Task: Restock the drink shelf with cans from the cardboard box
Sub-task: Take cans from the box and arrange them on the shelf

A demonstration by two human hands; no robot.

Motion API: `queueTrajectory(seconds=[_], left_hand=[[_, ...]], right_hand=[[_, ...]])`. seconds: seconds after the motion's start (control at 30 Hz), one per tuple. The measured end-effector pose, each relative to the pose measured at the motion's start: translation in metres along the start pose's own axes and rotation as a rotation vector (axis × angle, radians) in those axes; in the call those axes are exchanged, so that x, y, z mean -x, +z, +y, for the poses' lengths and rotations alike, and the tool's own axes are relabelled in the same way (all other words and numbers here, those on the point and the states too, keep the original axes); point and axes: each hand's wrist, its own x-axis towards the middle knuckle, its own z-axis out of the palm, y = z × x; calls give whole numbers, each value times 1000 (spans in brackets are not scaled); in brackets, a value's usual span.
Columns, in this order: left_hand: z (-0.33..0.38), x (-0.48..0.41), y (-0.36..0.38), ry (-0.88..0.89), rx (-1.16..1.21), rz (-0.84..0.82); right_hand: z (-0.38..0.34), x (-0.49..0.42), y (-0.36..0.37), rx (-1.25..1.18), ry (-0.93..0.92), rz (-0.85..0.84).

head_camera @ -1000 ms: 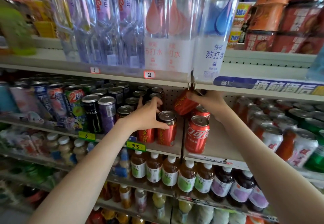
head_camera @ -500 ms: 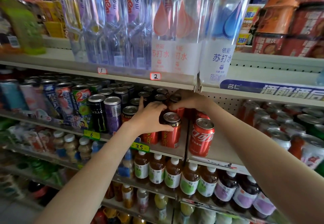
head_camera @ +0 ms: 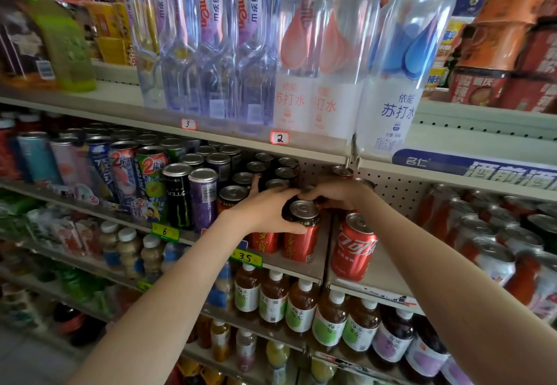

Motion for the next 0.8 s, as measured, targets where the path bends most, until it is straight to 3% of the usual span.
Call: queueTrajectory(seconds=[0.17, 0.3, 0.4, 0.47, 0.63, 0.8], left_hand=[[-3, -3, 0, -13, -28, -3], [9, -1, 2, -6, -65, 142], [31, 0, 5, 70, -78, 265], [50, -2, 10, 131, -68, 263], [83, -17, 31, 143, -151, 171], [90, -30, 41, 97, -127, 127]], right_hand=[[-2, 7, 3, -34, -36, -4], [-2, 31, -9, 46, -167, 322], [17, 58, -27, -26, -141, 510], [37, 71, -39, 135, -206, 602], [62, 84, -35, 222, -140, 389], [74, 79, -24, 275, -68, 532]])
